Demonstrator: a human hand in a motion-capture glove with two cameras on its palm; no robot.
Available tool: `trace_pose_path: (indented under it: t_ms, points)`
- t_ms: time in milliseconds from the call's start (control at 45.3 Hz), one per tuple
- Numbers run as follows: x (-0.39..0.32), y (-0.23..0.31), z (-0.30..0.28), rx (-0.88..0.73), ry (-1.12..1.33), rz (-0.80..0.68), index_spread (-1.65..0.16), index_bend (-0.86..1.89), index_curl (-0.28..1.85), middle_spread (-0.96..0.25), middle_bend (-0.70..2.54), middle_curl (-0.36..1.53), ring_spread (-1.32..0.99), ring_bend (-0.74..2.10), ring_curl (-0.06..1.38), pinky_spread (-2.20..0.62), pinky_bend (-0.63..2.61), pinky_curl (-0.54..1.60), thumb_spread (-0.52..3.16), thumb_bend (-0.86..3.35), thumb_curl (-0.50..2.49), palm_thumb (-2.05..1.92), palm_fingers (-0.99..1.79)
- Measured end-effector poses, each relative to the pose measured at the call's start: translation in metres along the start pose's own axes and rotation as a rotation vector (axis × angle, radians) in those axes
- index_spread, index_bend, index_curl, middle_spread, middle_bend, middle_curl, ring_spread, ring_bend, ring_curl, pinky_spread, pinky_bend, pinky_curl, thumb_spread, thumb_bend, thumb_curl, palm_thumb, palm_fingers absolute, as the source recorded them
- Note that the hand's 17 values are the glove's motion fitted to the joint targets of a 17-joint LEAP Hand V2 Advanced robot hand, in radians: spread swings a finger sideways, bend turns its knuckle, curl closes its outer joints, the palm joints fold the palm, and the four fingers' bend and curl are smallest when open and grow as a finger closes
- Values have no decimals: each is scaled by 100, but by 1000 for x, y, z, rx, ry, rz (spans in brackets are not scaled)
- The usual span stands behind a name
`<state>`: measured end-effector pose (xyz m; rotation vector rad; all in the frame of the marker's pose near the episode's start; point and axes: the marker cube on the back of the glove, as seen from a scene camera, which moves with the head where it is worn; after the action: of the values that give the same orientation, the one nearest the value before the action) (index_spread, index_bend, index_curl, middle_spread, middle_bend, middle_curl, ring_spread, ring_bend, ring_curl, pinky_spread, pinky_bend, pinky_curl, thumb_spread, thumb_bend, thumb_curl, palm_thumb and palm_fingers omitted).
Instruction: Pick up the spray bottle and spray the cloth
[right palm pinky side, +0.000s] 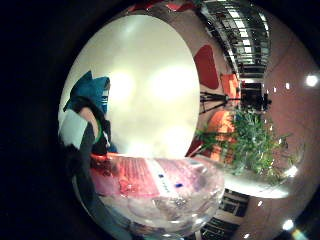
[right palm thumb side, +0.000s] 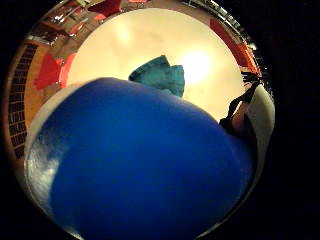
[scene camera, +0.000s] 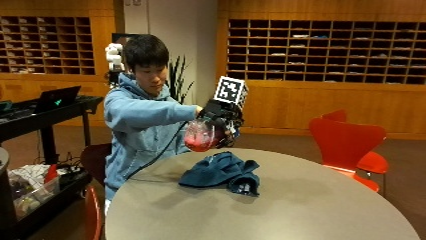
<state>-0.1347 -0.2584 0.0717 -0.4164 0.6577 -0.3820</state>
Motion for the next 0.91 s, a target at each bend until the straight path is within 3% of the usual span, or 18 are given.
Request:
trace_pose_path:
  t_ms: [110, 221, 508, 706, 905]
  points:
    - [9, -3, 6, 15, -90, 28, -21, 42, 51, -15, 56, 48, -19, 55, 43, -29, 43, 40, 21, -4, 75, 84, 139]
    - [7, -5, -11, 77, -372, 42, -21, 41, 51, -15, 56, 48, -19, 55, 43, -29, 43, 40, 21, -4, 76, 85, 139]
    - [-58, -29, -93, 561, -1369, 33, -21, 37, 51, -14, 55, 48, -19, 55, 44, -28, 45, 41, 22, -4, 76, 85, 138]
    - [-136, -58, -79, 588, -1763, 76, -20, 31, 50, -14, 53, 47, -18, 56, 44, -28, 48, 42, 27, -4, 76, 84, 136]
    - [-216, -87, -41, 516, -1786, 51, -20, 23, 49, -13, 51, 47, -17, 57, 44, -28, 49, 42, 37, -4, 75, 85, 133]
